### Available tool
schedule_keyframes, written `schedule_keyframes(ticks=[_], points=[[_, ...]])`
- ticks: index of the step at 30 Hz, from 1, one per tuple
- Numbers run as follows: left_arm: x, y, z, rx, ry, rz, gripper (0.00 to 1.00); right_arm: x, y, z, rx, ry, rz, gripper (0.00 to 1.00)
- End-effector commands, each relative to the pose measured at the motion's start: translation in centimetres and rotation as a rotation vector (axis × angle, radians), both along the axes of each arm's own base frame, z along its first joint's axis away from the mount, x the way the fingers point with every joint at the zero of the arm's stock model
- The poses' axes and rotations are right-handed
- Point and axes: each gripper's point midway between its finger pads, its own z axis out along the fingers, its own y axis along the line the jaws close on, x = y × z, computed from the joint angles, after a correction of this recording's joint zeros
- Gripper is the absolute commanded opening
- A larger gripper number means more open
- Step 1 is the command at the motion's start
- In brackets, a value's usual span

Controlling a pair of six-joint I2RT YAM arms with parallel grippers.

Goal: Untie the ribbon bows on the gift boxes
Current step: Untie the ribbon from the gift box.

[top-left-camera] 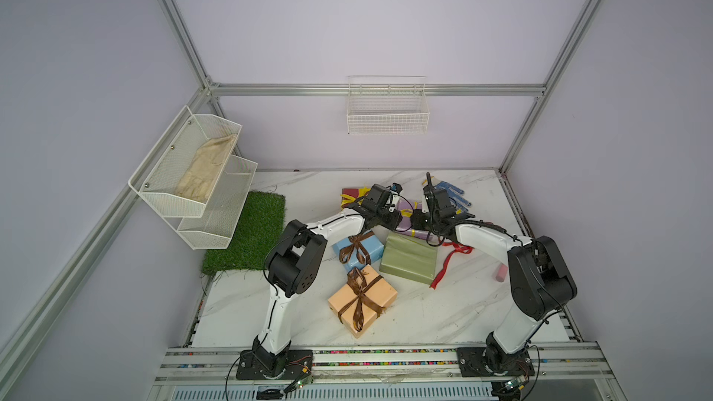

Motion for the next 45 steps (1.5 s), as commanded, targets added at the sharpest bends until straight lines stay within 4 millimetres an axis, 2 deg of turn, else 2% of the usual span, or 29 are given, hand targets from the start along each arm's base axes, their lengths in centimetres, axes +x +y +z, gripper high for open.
schedule_keyframes(ticks=[1, 5, 14, 18, 21, 24, 27, 32, 37, 40, 45], points=[[0.1, -0.2, -1.0, -0.010, 0.014, 0.005, 0.29, -0.3, 0.3, -1.0, -0.017, 0.027, 0.020, 0.14], [0.1, -0.2, -1.5, -0.013, 0.032, 0.021, 0.27, -0.7, 0.6, 0.3, -0.019, -0.005, 0.073, 0.00], [0.4, 0.3, -2.2, 0.001, 0.044, 0.057, 0.25, -3.5, 0.9, 4.5, -0.002, -0.055, 0.177, 0.00], [0.7, 0.7, -2.5, 0.011, 0.050, 0.080, 0.24, -5.4, 0.4, 5.6, -0.018, -0.066, 0.222, 0.00], [0.8, 0.7, -2.5, 0.007, 0.055, 0.085, 0.24, -7.3, 0.9, 5.9, 0.017, -0.046, 0.275, 0.00], [0.9, 0.8, -2.5, 0.004, 0.057, 0.091, 0.24, -9.2, 1.7, 5.4, 0.095, 0.013, 0.310, 0.00], [0.9, 0.7, -2.4, 0.001, 0.058, 0.087, 0.24, -11.0, 1.8, 4.0, 0.144, 0.095, 0.303, 0.00], [1.0, 0.9, -2.2, 0.003, 0.055, 0.089, 0.24, -14.0, 0.3, 1.0, 0.106, 0.252, 0.260, 0.00], [1.1, 0.8, -2.1, -0.002, 0.055, 0.089, 0.24, -15.9, -0.9, -0.5, 0.057, 0.354, 0.233, 0.00], [1.1, 0.8, -1.9, -0.005, 0.053, 0.090, 0.24, -15.9, -2.4, 0.0, -0.010, 0.343, 0.188, 0.08], [1.0, 0.8, -2.0, -0.005, 0.054, 0.085, 0.24, -15.0, -4.4, 2.5, -0.115, 0.289, 0.119, 0.43]])
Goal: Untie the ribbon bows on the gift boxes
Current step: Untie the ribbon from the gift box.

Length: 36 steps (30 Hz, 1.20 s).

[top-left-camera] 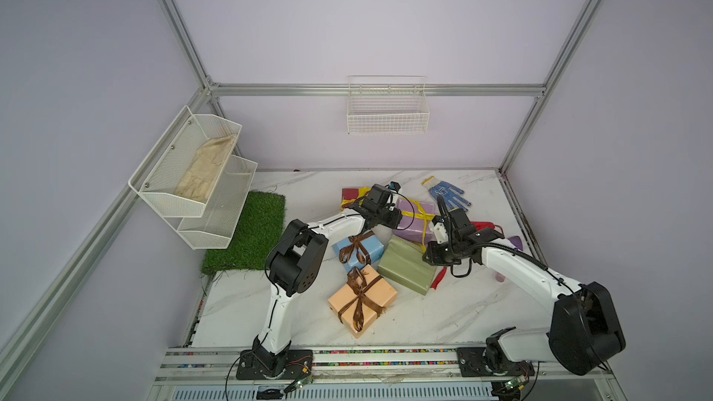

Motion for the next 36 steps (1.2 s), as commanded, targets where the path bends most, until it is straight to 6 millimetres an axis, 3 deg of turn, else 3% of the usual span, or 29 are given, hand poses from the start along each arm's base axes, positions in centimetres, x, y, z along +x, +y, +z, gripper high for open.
schedule_keyframes(ticks=[1, 6, 10, 13, 20, 25, 36], points=[[0.4, 0.8, -1.9, 0.031, 0.038, 0.031, 0.24, 0.4, -1.9, 2.7, -0.090, -0.061, -0.052, 0.46], [0.4, 0.7, -2.0, 0.025, 0.038, 0.029, 0.24, 2.1, -2.8, 5.2, -0.136, -0.150, -0.092, 0.49], [0.3, 0.5, -1.9, 0.017, 0.041, 0.023, 0.24, 5.1, -2.6, 6.6, -0.174, -0.231, -0.091, 0.44], [0.3, 0.6, -1.8, 0.017, 0.039, 0.021, 0.24, 7.9, -2.9, 6.6, -0.238, -0.277, -0.098, 0.38], [0.1, 0.7, -2.0, 0.014, 0.042, 0.021, 0.24, 12.8, -2.8, 4.9, -0.242, -0.295, -0.075, 0.30], [0.0, 0.6, -2.2, 0.015, 0.043, 0.018, 0.24, 15.4, -4.0, 4.0, -0.262, -0.301, -0.078, 0.24], [0.1, 0.5, -2.4, 0.016, 0.044, 0.013, 0.24, 17.2, -4.2, 2.4, -0.204, -0.304, -0.068, 0.20]])
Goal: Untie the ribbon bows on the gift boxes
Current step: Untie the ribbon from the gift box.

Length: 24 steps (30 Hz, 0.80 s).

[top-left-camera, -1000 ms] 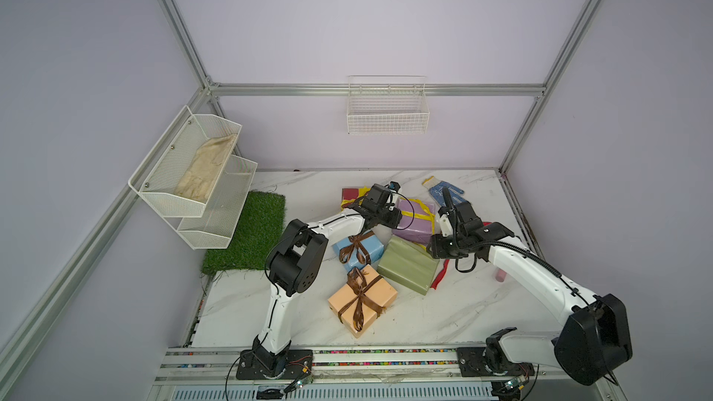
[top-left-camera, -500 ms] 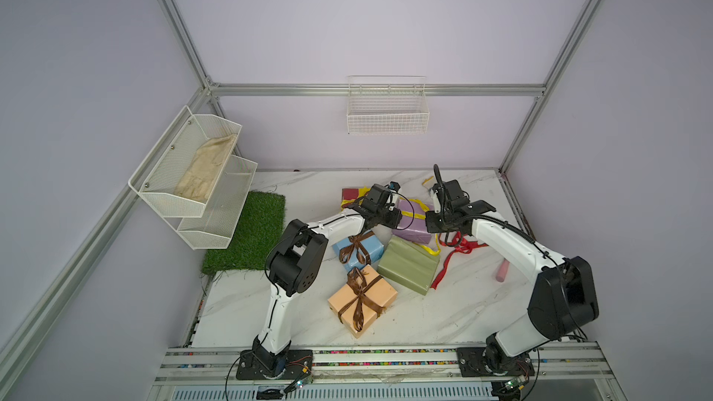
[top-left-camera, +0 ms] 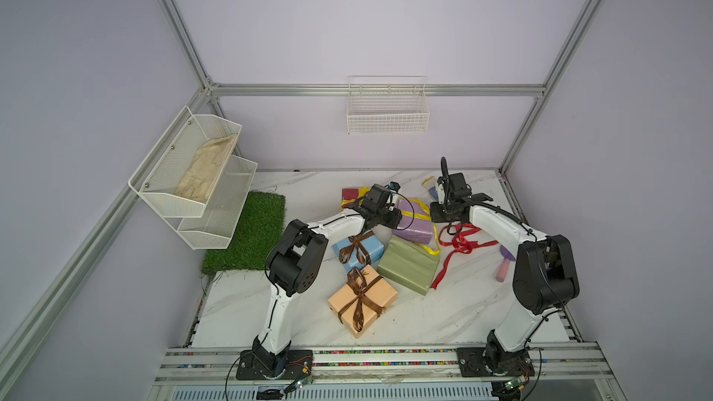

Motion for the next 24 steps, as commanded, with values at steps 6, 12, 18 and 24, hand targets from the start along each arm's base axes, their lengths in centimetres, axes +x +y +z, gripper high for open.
schedule_keyframes(ticks=[6, 12, 18, 24], points=[[0.1, 0.6, -2.5, 0.023, 0.045, 0.018, 0.24, 1.5, 1.0, 1.0, 0.039, -0.063, 0.031, 0.20], [0.2, 0.6, -2.6, 0.024, 0.045, 0.020, 0.24, 1.7, 1.7, 0.6, 0.063, -0.048, 0.046, 0.24], [0.2, 0.7, -2.6, 0.026, 0.047, 0.019, 0.24, 1.6, 1.7, -0.9, 0.055, -0.017, 0.056, 0.24], [0.2, 0.7, -2.7, 0.028, 0.047, 0.020, 0.24, 2.0, 1.9, -1.0, 0.063, -0.034, 0.060, 0.16]])
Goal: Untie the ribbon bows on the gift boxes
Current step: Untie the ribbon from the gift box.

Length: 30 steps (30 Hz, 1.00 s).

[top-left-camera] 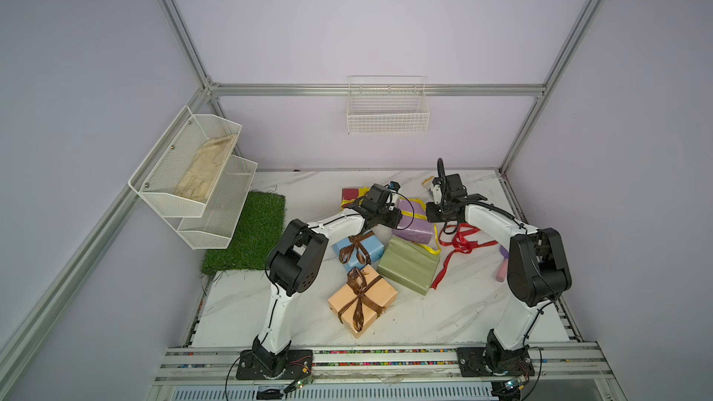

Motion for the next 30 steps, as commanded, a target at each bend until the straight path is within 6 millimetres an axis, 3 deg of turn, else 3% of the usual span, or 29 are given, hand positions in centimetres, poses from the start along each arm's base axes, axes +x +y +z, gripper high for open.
schedule_keyframes(ticks=[1, 10, 18, 26, 30], points=[[0.1, 0.7, -2.7, 0.032, 0.048, 0.021, 0.24, 0.8, 0.5, 0.9, 0.015, -0.042, 0.019, 0.14], [0.3, 0.6, -2.9, 0.034, 0.051, 0.023, 0.24, -0.1, -1.1, 4.9, -0.026, -0.124, -0.032, 0.09], [0.5, 0.4, -3.0, 0.030, 0.054, 0.021, 0.24, -2.9, -2.4, 8.9, -0.052, -0.172, -0.052, 0.06], [0.5, 0.2, -2.9, 0.020, 0.057, 0.017, 0.24, -5.0, -3.5, 11.5, -0.072, -0.193, -0.077, 0.06], [0.5, 0.1, -2.9, 0.013, 0.061, 0.016, 0.24, -5.4, -3.8, 11.8, -0.079, -0.190, -0.082, 0.07]])
